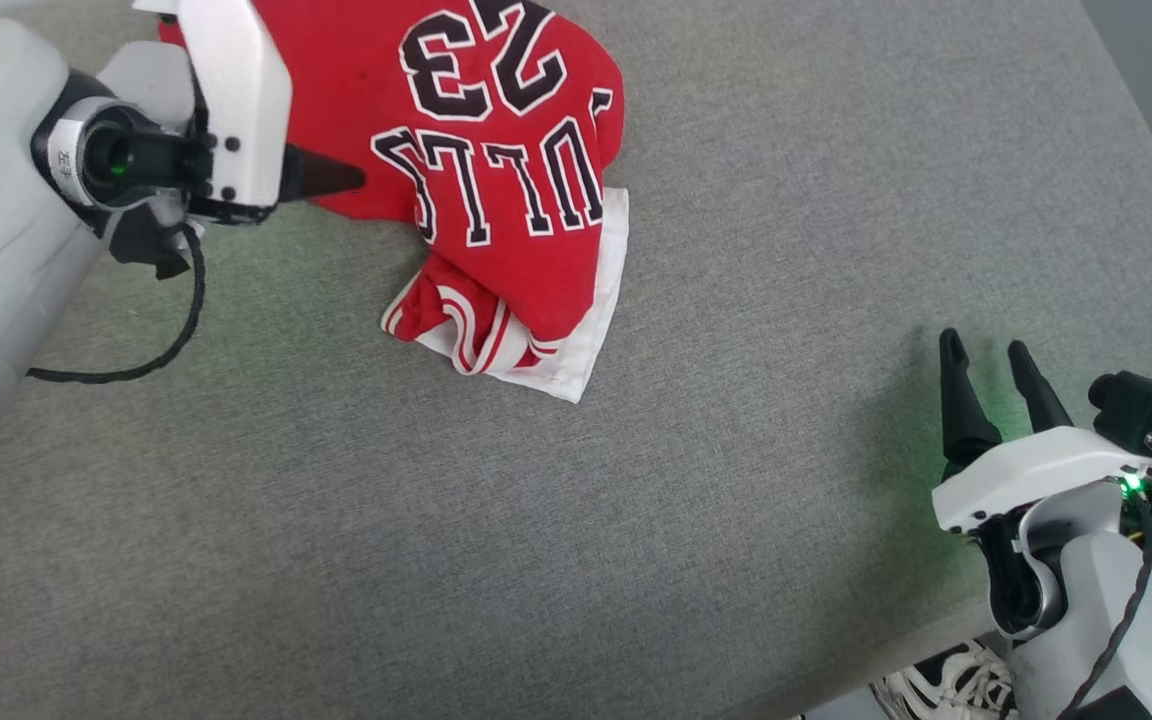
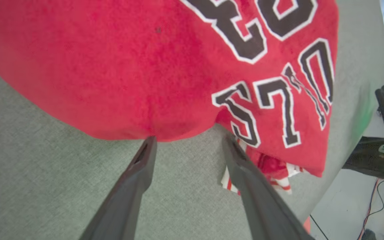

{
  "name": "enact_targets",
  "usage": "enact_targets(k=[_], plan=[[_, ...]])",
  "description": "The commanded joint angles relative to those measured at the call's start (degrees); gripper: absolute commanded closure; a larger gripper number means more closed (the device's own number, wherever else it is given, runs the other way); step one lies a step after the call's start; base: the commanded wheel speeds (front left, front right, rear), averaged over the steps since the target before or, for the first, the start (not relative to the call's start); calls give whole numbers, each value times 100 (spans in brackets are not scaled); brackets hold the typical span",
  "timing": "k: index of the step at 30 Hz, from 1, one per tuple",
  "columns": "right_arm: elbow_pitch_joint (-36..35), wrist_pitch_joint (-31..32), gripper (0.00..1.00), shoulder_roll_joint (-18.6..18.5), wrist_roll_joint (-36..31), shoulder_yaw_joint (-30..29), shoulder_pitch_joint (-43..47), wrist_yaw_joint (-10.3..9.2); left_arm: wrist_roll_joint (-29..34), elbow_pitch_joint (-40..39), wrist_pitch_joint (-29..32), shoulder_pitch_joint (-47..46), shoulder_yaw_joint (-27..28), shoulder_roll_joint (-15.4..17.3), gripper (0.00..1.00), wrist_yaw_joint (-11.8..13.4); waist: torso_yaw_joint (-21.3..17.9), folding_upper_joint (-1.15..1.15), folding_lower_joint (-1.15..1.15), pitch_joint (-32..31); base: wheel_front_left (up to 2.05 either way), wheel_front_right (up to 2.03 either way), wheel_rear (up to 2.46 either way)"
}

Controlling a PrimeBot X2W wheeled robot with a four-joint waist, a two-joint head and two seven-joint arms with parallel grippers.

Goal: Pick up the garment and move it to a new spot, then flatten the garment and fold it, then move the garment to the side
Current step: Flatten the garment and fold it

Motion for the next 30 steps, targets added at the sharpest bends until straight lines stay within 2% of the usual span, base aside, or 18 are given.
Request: enact_targets(k=[1,6,10,14,15,16,17,20,25,30], plan=[[-15,8,0,19,26,11,-61,0,-15,32,-81,35,42,15,0,83,-54,0,0,79,0,0,0],[10,-23,0,29,90,27,2,-1,-72,330,-196,230,85,149,0,340,-219,0,0,276,0,0,0],[39,-74,0,34,122,22,18,-1,-105,520,-211,336,93,254,0,384,-316,0,0,361,0,0,0],[66,-98,0,38,152,43,-12,0,-362,565,-151,492,256,170,0,261,-352,0,0,392,0,0,0],[72,-100,0,39,154,51,-27,0,-416,560,-171,504,290,140,6,231,-354,0,0,395,0,0,0],[79,-102,0,39,155,61,-47,0,-443,554,-233,499,325,123,49,198,-354,0,0,398,0,0,0],[90,-106,0,39,168,78,-65,0,-470,576,-311,490,380,116,100,188,-355,0,0,396,0,0,0],[127,-122,0,39,184,135,-101,0,-424,564,-699,284,558,69,100,62,-359,0,0,383,0,0,0],[222,-172,0,38,230,194,-110,0,-364,381,-1248,-135,813,-220,100,-200,-364,0,0,349,0,0,0],[334,-233,0,34,367,378,-138,0,-118,124,-1843,-455,807,-839,100,-340,-421,0,0,353,0,0,0]])
